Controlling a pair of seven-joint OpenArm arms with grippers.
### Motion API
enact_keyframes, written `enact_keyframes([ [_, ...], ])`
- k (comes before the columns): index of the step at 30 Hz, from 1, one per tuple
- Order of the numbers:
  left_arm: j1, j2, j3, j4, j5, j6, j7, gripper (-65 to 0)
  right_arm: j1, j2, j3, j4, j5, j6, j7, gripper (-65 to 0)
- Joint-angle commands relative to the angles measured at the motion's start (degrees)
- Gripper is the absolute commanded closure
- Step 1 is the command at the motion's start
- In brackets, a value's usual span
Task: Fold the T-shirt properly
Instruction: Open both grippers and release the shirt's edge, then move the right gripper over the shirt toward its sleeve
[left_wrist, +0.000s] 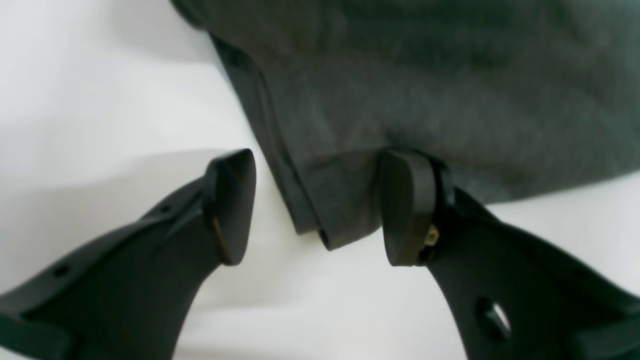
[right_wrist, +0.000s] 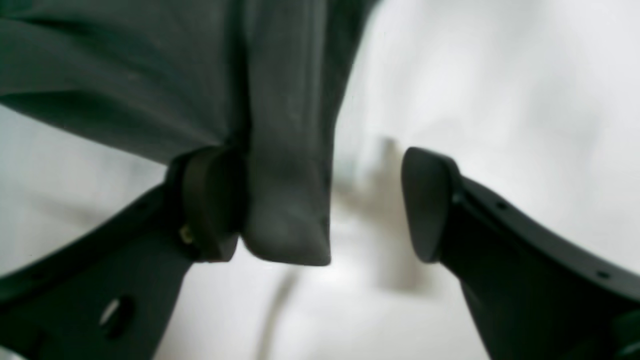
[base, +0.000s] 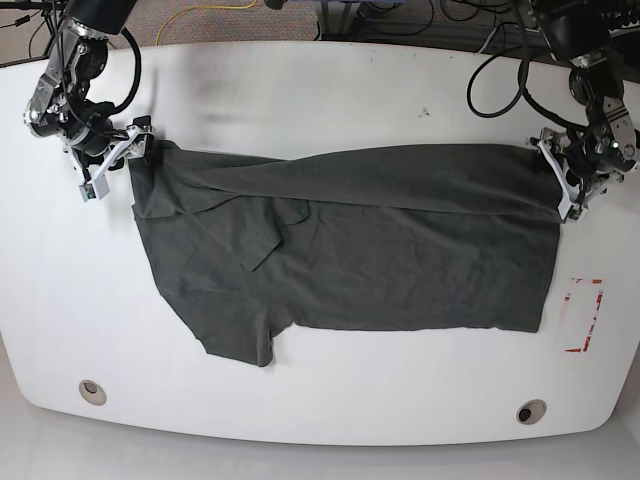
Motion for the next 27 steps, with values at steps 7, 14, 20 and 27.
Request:
enact_keyframes([
  [7,-0.79,-0.21,0.15,-1.6,3.05,-0.01,0.98,-37.1,-0.06,5.88,-4.39,0.85,1.0,0.34,0.48,-37.6],
  [14,-0.44,-1.62,0.15,-0.98,3.14,-0.01,0.98,-37.1,0.03,11.5,-9.49,0.76,1.0,0.34,0.48,-32.8],
  [20,-0.27,-1.97,0.15,-0.98,3.14,-0.01,0.98,-37.1,0.12,17.04,-14.32,0.85,0.91,0.34,0.48,-34.2],
  [27,-0.27,-3.02,0.15,-0.98,3.14,-0.01,0.98,-37.1,0.12,20.91,-17.05,3.05,1.35,0.34,0.48,-34.2],
])
